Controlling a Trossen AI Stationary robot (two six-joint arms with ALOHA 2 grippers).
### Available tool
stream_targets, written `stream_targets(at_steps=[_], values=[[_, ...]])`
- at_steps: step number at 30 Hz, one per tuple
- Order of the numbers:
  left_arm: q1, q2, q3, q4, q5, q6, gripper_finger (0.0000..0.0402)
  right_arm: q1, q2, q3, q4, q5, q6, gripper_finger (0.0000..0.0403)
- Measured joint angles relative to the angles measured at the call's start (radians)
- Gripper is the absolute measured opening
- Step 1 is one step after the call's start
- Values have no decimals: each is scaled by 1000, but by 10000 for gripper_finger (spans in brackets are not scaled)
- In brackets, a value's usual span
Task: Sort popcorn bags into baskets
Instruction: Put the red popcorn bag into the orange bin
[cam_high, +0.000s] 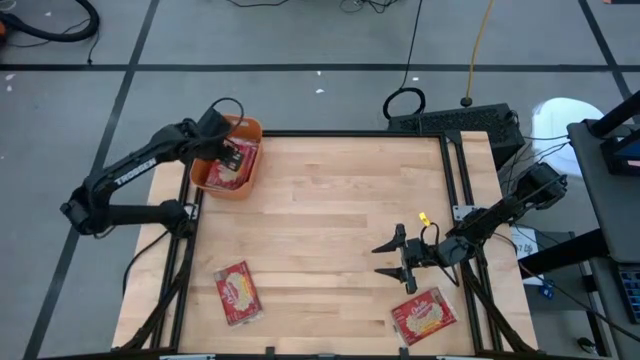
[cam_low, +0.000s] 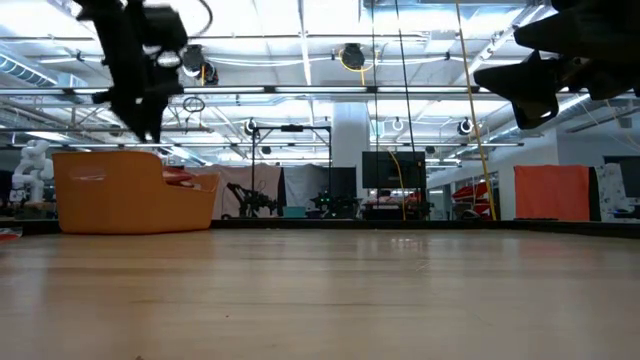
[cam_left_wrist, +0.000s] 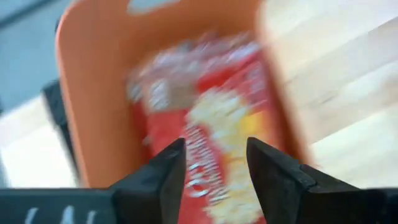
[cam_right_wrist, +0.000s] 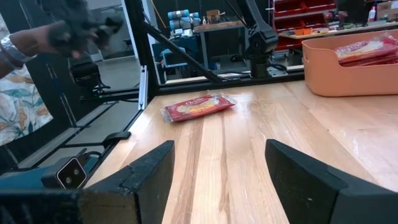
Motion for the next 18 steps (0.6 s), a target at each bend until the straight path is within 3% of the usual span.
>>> stream_targets(at_steps=[5, 10, 14, 18], values=[[-188, -119, -8, 105, 0, -88, 149, 13, 0, 0, -30, -23, 10, 242], [-460, -204, -95, 246, -26, -174, 145, 48, 0, 65, -153, -48, -7, 242], [-702, -234, -207, 450, -111, -244, 145, 65, 0, 184, -396, -49, -21, 242], [-938, -209, -319, 773, -242, -238, 145, 83, 0, 324, -703, -56, 35, 242]])
